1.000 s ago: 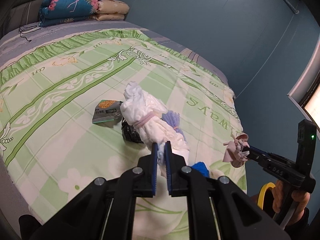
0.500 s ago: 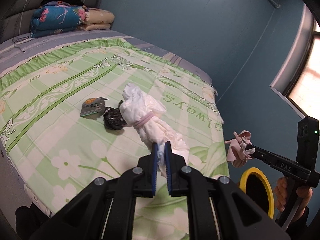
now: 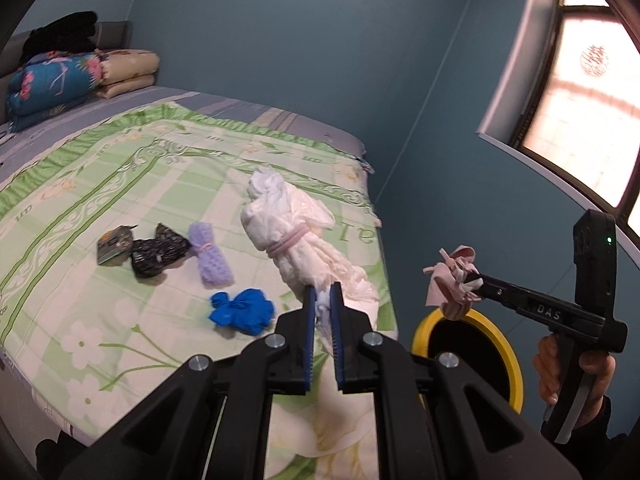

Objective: Collect trash
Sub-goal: 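Lift the tissue bundle and pink cloth and carry them over the bin, then open the left tool over the bin while the right tool releases the pink cloth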

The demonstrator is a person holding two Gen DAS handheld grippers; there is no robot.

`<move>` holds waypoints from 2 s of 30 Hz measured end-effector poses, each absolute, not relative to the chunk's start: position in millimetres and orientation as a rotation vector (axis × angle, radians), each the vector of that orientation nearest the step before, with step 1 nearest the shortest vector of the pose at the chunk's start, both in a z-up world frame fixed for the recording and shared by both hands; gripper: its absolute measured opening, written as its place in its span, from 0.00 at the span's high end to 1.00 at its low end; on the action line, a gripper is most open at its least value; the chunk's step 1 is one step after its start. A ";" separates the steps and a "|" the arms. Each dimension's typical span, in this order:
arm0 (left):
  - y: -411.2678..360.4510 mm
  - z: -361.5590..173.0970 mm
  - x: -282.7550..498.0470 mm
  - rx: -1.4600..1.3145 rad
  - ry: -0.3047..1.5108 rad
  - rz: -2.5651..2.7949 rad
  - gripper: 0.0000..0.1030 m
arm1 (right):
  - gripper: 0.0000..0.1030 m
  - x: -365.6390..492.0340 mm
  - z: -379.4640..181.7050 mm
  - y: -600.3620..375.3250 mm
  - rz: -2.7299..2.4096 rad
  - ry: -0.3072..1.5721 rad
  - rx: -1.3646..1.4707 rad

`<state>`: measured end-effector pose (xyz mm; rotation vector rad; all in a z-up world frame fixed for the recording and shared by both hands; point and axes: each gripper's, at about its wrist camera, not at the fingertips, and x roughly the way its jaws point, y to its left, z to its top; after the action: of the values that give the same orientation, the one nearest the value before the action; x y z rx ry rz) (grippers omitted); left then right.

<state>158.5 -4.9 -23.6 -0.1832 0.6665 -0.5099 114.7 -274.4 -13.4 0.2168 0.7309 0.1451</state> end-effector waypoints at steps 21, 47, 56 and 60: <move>-125.8 -5.8 135.2 -0.025 0.679 -0.704 0.93 | 0.78 65.6 -9.6 -364.0 -0.054 0.660 0.363; -226.4 -81.7 119.2 0.063 0.915 -0.843 0.93 | 0.77 59.7 -70.2 -430.5 -0.179 0.795 0.506; -240.7 -109.5 119.0 0.084 0.992 -0.860 0.93 | 0.77 61.5 -89.2 -449.0 -0.206 0.817 0.563; -240.3 -113.8 115.9 0.082 1.005 -0.861 0.93 | 0.73 63.9 -91.6 -448.9 -0.206 0.824 0.575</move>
<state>115.9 -240.3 -113.8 0.0821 1.0046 -0.8606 63.9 -448.9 -91.6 0.5751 0.8239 -0.2061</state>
